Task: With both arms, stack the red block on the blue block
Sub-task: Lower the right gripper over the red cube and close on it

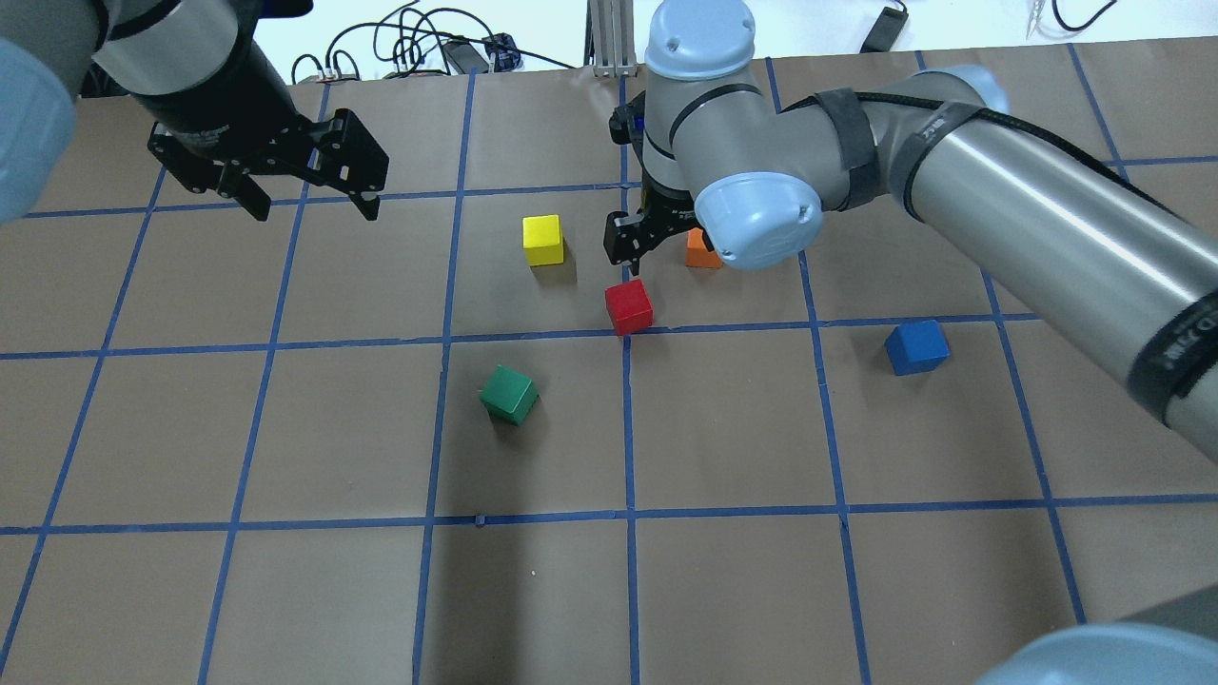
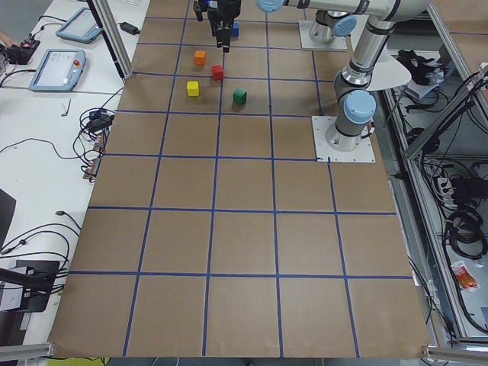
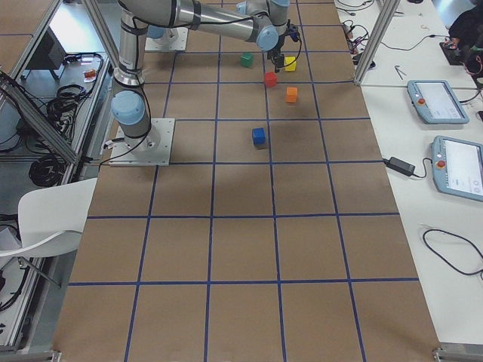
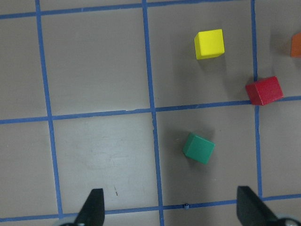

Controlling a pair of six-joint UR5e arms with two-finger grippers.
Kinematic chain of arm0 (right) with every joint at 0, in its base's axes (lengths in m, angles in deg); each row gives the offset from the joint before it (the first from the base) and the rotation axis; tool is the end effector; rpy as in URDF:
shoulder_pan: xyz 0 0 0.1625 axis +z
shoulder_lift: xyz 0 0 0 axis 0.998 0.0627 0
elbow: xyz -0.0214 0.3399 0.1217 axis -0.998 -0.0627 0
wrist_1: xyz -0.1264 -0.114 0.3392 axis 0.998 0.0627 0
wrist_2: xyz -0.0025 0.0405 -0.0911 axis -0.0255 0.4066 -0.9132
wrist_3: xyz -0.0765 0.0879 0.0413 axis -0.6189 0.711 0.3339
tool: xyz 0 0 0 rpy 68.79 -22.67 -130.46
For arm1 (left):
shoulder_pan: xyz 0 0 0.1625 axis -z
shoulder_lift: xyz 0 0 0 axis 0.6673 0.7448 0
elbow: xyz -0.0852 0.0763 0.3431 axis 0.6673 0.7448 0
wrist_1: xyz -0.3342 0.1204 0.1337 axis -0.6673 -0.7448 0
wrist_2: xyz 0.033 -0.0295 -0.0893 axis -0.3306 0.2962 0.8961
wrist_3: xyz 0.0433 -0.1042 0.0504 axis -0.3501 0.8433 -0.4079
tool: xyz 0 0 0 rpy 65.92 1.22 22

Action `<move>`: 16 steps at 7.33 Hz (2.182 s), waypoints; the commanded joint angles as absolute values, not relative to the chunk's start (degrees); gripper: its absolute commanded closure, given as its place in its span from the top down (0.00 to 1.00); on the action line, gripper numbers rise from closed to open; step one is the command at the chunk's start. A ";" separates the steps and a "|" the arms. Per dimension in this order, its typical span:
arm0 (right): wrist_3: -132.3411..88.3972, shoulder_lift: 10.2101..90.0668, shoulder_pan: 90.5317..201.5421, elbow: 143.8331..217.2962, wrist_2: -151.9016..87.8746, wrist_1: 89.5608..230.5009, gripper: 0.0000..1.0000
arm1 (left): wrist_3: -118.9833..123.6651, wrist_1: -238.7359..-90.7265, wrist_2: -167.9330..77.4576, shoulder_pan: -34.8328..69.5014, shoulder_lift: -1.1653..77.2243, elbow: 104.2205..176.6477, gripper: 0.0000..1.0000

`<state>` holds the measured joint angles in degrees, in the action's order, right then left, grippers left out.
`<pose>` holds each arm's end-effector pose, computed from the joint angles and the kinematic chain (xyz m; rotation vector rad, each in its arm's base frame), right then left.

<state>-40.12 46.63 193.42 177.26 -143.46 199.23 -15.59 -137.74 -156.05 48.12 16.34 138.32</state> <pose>0.2996 -0.5118 0.2342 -0.5046 3.0662 -0.0653 -0.1347 -0.4496 0.4276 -0.0874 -3.1279 0.1084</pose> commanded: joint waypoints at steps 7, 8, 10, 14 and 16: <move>-39.70 38.17 195.74 177.04 -140.11 205.27 1.00 | -15.38 -132.13 -155.54 45.24 16.68 140.08 1.00; -39.79 37.73 195.74 177.04 -140.11 205.36 1.00 | -15.55 -132.56 -155.63 45.15 16.76 139.47 1.00; -39.70 37.02 195.74 177.22 -140.11 205.36 0.93 | -15.38 -133.35 -156.07 45.15 17.03 138.33 1.00; -39.70 37.37 195.65 177.04 -140.29 204.49 0.00 | -15.82 -132.48 -155.80 45.15 17.03 138.94 1.00; -39.44 39.38 195.04 176.69 -140.38 201.17 0.00 | -15.73 -132.39 -155.54 45.15 17.03 139.02 1.00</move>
